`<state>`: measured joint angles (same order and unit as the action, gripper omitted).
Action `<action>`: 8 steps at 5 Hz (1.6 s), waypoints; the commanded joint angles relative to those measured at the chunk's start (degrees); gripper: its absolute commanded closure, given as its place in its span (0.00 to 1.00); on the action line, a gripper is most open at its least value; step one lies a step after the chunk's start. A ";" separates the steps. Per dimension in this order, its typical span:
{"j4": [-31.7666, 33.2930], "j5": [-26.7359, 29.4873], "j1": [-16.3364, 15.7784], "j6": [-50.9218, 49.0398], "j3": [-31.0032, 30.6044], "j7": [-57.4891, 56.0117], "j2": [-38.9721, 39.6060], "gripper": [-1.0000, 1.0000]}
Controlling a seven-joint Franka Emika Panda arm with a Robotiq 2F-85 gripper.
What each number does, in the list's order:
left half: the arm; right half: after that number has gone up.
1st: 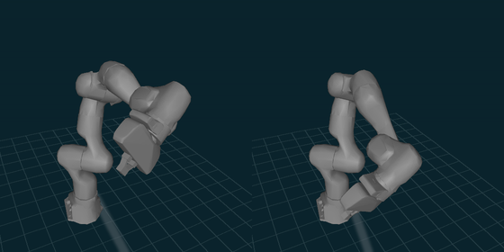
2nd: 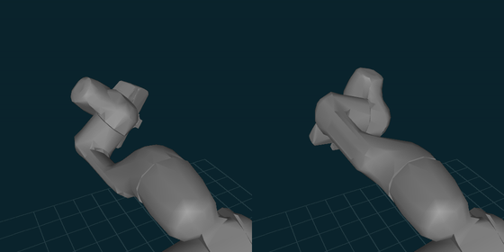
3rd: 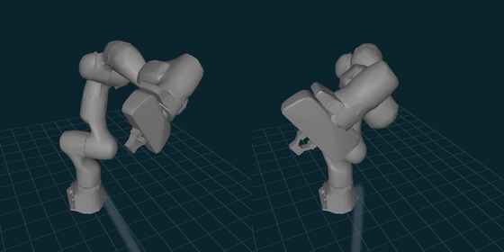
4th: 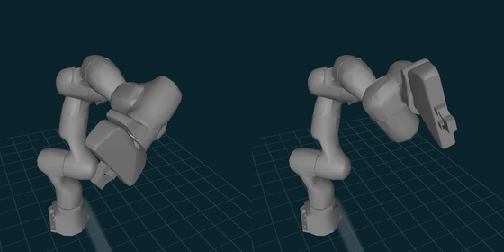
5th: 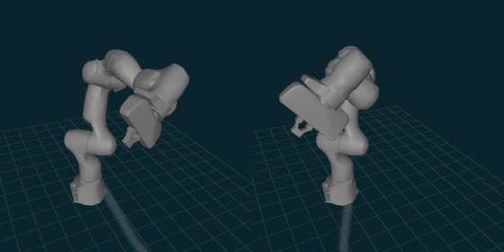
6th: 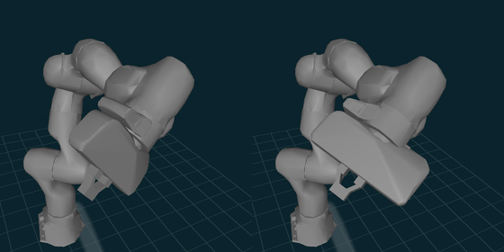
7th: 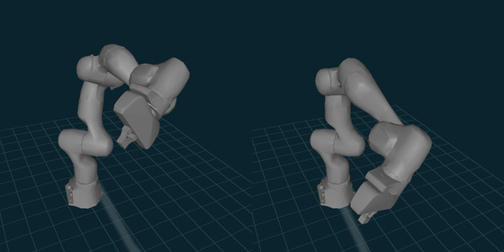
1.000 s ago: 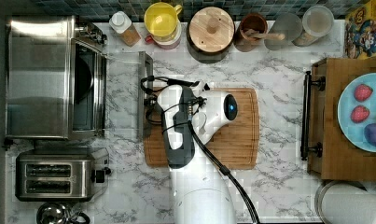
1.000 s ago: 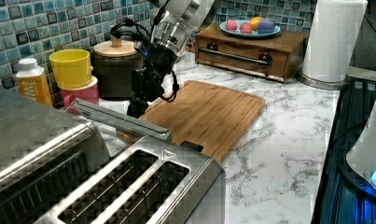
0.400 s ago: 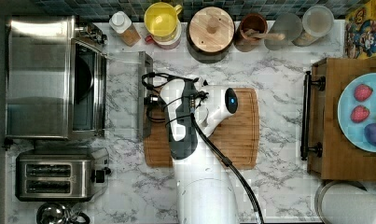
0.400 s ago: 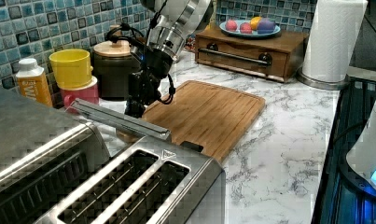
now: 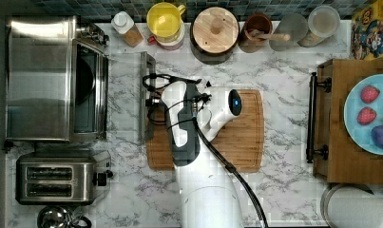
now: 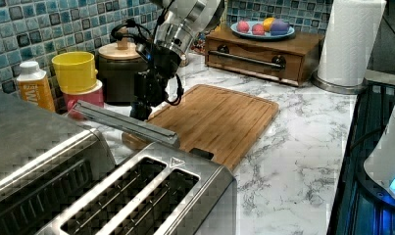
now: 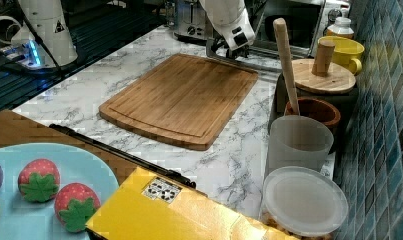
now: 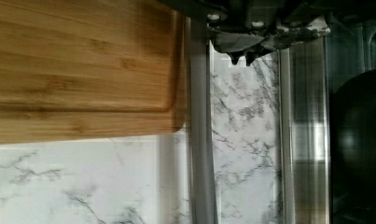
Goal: Close the oven.
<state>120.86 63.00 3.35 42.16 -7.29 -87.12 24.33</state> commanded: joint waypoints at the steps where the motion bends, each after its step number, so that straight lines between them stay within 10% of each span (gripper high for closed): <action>1: -8.57 -9.83 -10.32 -1.08 -7.19 10.18 -12.56 1.00; 3: -13.83 -34.55 -17.14 1.92 -6.01 32.48 -9.96 1.00; 8: -17.92 -55.98 -23.66 -0.03 -8.18 53.34 -13.22 1.00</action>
<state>112.07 9.60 -12.01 42.52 -10.37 -41.57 14.10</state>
